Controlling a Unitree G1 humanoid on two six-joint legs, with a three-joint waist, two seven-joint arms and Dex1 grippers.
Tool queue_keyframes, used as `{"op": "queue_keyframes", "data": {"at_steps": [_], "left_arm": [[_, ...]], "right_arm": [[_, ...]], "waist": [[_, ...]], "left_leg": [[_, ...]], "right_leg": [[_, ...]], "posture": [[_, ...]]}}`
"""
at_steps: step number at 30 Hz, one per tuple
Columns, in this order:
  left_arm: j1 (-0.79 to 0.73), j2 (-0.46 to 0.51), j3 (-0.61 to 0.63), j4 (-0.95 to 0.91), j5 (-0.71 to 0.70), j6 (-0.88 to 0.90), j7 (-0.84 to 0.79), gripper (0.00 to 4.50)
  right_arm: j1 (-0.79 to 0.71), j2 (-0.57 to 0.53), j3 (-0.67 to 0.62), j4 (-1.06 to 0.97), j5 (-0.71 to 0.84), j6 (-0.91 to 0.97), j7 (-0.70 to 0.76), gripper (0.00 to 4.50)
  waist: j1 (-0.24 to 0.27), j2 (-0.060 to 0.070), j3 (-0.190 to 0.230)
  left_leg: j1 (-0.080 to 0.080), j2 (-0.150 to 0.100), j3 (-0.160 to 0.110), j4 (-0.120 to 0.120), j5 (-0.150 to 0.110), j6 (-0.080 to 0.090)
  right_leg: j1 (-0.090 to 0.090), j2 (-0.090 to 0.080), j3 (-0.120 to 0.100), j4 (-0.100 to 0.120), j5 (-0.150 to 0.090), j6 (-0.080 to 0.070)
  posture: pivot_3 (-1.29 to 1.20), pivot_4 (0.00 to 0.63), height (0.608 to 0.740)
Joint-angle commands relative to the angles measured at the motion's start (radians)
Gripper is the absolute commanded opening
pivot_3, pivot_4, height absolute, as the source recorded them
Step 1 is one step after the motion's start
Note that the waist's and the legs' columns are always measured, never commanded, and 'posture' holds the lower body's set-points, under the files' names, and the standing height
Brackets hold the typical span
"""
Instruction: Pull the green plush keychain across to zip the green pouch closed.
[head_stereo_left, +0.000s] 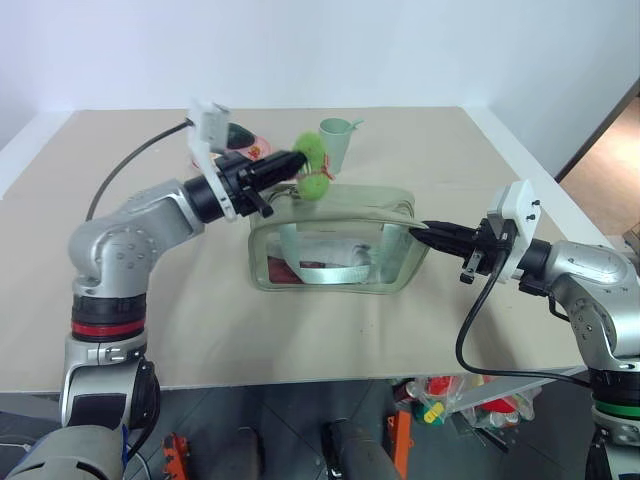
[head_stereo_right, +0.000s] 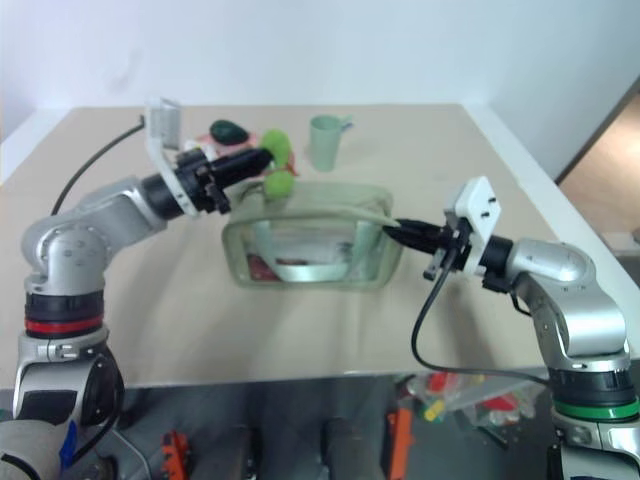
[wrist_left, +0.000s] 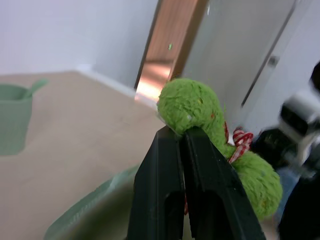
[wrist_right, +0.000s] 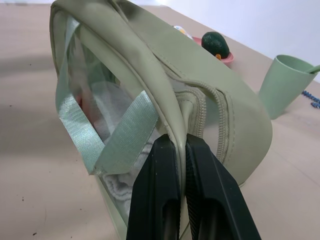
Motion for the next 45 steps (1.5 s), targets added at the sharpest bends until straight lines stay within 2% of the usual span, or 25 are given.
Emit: {"op": "queue_keyframes", "data": {"at_steps": [1, 8, 13, 19, 22, 25, 28, 35, 38, 39, 42, 44, 45], "left_arm": [[-0.03, 0.012, -0.012, 0.032, 0.073, -0.051, -0.032, 0.33], [-0.035, 0.049, -0.02, -0.006, 0.125, -0.066, -0.122, 2.6], [-0.009, 0.182, -0.024, -0.091, 0.119, -0.011, -0.223, 4.37], [0.125, 0.347, 0.046, -0.18, 0.122, 0.003, -0.285, 4.48], [0.232, 0.337, 0.063, -0.211, 0.173, -0.08, -0.253, 4.48], [0.279, 0.28, 0.037, -0.199, 0.214, -0.139, -0.218, 4.48], [0.28, 0.193, 0.029, -0.186, 0.222, -0.176, -0.185, 3.68], [0.26, 0.1, 0.006, -0.165, 0.253, -0.194, -0.144, 1.23], [0.277, 0.109, -0.01, -0.183, 0.258, -0.185, -0.159, 0.21], [0.281, 0.111, -0.011, -0.187, 0.258, -0.183, -0.162, 0.0], [0.293, 0.113, -0.008, -0.204, 0.249, -0.17, -0.164, 0.0], [0.297, 0.114, -0.01, -0.208, 0.251, -0.169, -0.164, 0.0], [0.297, 0.114, -0.013, -0.207, 0.253, -0.17, -0.165, 0.0]], "right_arm": [[0.009, -0.022, -0.05, -0.035, 0.009, -0.011, -0.003, 0.0], [0.024, -0.023, -0.06, -0.043, 0.013, -0.013, 0.0, 0.0], [0.022, -0.023, -0.058, -0.04, 0.013, -0.016, 0.003, 0.0], [0.014, -0.023, -0.051, -0.031, 0.015, -0.019, 0.007, 0.0], [0.007, -0.021, -0.044, -0.027, 0.014, -0.019, 0.008, 0.0], [-0.001, -0.017, -0.037, -0.025, 0.014, -0.016, 0.006, 0.0], [-0.01, -0.015, -0.03, -0.021, 0.013, -0.016, 0.008, 0.0], [-0.02, -0.031, -0.025, -0.019, 0.047, 0.044, 0.029, 0.0], [-0.02, -0.06, -0.041, -0.041, 0.108, 0.141, 0.05, 1.07], [-0.019, -0.07, -0.041, -0.047, 0.113, 0.151, 0.057, 1.37], [-0.049, -0.129, -0.047, -0.025, 0.111, 0.178, 0.085, 2.42], [-0.124, -0.169, -0.05, 0.009, 0.122, 0.212, 0.1, 3.16], [-0.17, -0.178, -0.044, 0.024, 0.122, 0.214, 0.106, 3.39]], "waist": [[0.0, 0.0, 0.0], [0.0, 0.0, 0.0], [-0.001, 0.0, 0.0], [-0.001, 0.0, 0.0], [-0.001, 0.0, 0.0], [0.003, 0.0, 0.0], [0.003, 0.0, 0.0], [0.0, 0.0, 0.0], [0.001, 0.0, 0.0], [0.001, 0.0, 0.0], [0.001, 0.0, 0.0], [0.0, 0.0, 0.0], [-0.002, 0.0, 0.0]], "left_leg": [[0.0, 0.0, 0.0, 0.0, 0.0, 0.0], [-0.001, 0.0, 0.0, 0.0, 0.0, 0.0], [-0.001, 0.0, 0.0, 0.0, 0.0, 0.0], [-0.001, 0.0, 0.0, -0.001, 0.0, 0.0], [-0.001, 0.001, 0.0, -0.001, 0.0, 0.0], [0.0, 0.001, 0.0, 0.0, 0.0, 0.0], [-0.001, 0.0, 0.001, 0.001, 0.0, 0.0], [0.0, 0.001, 0.001, 0.0, 0.0, 0.0], [0.0, 0.001, 0.001, 0.0, 0.0, 0.0], [0.0, 0.001, 0.001, 0.0, 0.0, 0.0], [0.0, 0.0, 0.001, 0.0, 0.0, 0.0], [0.0, 0.0, 0.002, 0.0, 0.0, 0.0], [0.0, 0.0, 0.002, 0.0, 0.0, 0.0]], "right_leg": [[0.0, 0.0, 0.0, 0.0, 0.0, 0.0], [0.0, 0.0, 0.0, 0.0, 0.0, 0.0], [-0.001, 0.0, 0.0, 0.0, 0.0, 0.0], [-0.001, 0.0, 0.0, 0.0, -0.002, -0.003], [-0.001, -0.001, 0.0, 0.0, -0.003, -0.004], [0.0, -0.001, -0.001, 0.0, -0.003, -0.005], [0.0, -0.001, 0.0, 0.0, -0.003, -0.004], [0.0, 0.0, 0.001, 0.0, -0.001, -0.002], [-0.001, 0.0, 0.001, 0.0, -0.001, 0.0], [0.0, 0.0, 0.001, 0.0, -0.001, 0.0], [0.0, -0.001, 0.001, 0.0, -0.001, -0.002], [0.0, -0.001, 0.001, 0.0, -0.002, -0.003], [-0.001, -0.001, 0.002, 0.0, -0.002, -0.003]], "posture": [[0.0, 0.15, 0.74], [0.0, 0.15, 0.74], [0.0, 0.15, 0.74], [0.0, 0.15, 0.74], [0.0, 0.15, 0.74], [0.0, 0.15, 0.74], [0.0, 0.15, 0.74], [0.0, 0.15, 0.74], [0.0, 0.15, 0.74], [0.0, 0.15, 0.74], [0.0, 0.15, 0.74], [0.0, 0.15, 0.74], [0.0, 0.15, 0.74]]}}
